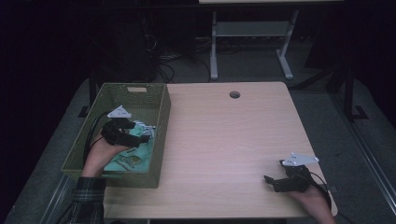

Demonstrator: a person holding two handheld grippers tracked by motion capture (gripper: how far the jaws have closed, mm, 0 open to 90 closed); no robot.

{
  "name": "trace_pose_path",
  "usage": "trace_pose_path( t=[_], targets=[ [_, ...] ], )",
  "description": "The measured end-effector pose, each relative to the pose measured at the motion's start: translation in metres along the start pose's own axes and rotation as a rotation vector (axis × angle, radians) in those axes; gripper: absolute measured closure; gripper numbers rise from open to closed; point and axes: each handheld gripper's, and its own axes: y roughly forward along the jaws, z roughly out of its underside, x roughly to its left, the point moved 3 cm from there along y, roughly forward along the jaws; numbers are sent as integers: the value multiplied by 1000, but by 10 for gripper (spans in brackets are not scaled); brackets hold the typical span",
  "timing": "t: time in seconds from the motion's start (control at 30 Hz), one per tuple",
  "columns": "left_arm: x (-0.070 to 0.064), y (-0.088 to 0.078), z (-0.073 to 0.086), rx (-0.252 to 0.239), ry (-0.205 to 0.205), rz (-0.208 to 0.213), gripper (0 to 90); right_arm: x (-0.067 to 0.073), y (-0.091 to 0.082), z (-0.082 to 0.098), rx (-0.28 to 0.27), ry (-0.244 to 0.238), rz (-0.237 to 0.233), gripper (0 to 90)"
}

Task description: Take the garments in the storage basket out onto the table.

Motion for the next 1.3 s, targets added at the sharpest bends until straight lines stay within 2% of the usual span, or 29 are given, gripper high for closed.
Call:
trace_pose_path(
  t=[0.33, 0.57, 0.8, 1.03, 1.13, 1.3],
  targets=[
    [8, 5, 11, 39, -17, -27, 145, 0, 0, 0, 0, 0, 0, 98],
    [14, 11, 23, 96, -30, -50, 146, 0, 0, 0, 0, 0, 0, 98],
    [14, 23, 30, 149, -30, -24, 166, 0, 0, 0, 0, 0, 0, 98],
    [12, 33, 36, 213, -31, -1, 244, 0, 0, 0, 0, 0, 0, 98],
    [11, 36, 37, 245, -14, 6, 279, 0, 0, 0, -1, -2, 0, 98],
    [12, 38, 39, 281, -34, 21, 344, 0, 0, 0, 0, 1, 0, 98]
  ],
)
